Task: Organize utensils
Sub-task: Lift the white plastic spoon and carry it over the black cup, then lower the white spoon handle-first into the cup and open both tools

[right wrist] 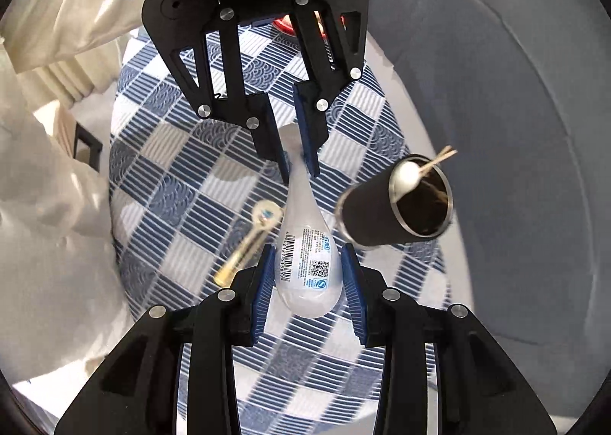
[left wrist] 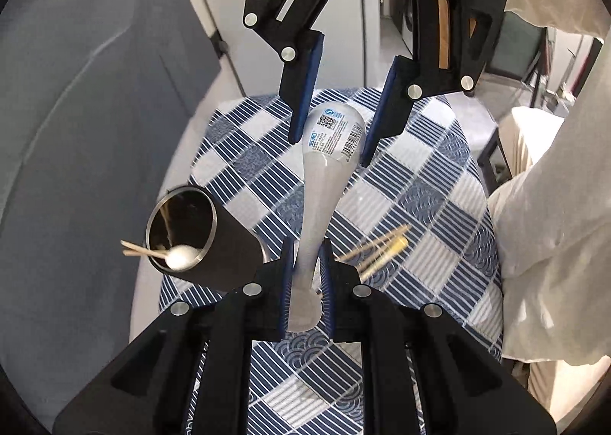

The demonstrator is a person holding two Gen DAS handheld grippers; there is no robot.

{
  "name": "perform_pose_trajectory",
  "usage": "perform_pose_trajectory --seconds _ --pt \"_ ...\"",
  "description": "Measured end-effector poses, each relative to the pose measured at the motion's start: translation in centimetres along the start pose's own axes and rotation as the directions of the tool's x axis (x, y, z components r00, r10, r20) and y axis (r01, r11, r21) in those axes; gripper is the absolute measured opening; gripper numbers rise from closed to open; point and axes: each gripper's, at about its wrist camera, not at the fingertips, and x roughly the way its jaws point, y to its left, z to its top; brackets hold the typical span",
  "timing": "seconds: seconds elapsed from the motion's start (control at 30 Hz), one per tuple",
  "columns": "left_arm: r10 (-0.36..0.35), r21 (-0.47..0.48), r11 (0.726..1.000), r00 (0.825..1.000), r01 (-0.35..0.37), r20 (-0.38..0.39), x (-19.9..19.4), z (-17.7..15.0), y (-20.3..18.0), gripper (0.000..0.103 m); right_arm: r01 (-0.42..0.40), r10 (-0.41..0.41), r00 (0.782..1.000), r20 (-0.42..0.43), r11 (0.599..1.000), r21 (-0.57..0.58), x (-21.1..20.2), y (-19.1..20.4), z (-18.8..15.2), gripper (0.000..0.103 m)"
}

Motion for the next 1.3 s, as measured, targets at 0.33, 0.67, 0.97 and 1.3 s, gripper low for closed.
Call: perform_pose_trajectory --seconds 0.33,0.67,0.97,1.3 --pt "0.034 -0.096 0.995 0.999 -0.030 0.038 0.7 3.0 4.3 0.014 0.018 -0.024 0.999 -0.046 0.993 -0.118 -1.1 -5.7 -0.8 0.033" --pt "0.027 -0.185 0.983 0.998 -0.015 0.063 2.6 2.9 9.8 0.014 0.001 -0.022 0.995 -0.093 0.978 -0.210 1.1 -11.5 1.2 0.033" --pt "-0.015 -0.250 0.968 0.996 0.038 0.093 5.5 2.2 12.3 0.014 -0.050 0.006 0.987 -0.161 0.961 -0.271 4.2 -13.9 2.1 0.033" --pt "-0.059 -0.296 0.951 0.991 0.093 0.123 8.3 0.9 13.2 0.014 -0.104 0.017 0.967 -0.253 0.937 -0.334 6.8 -14.2 2.3 0.033"
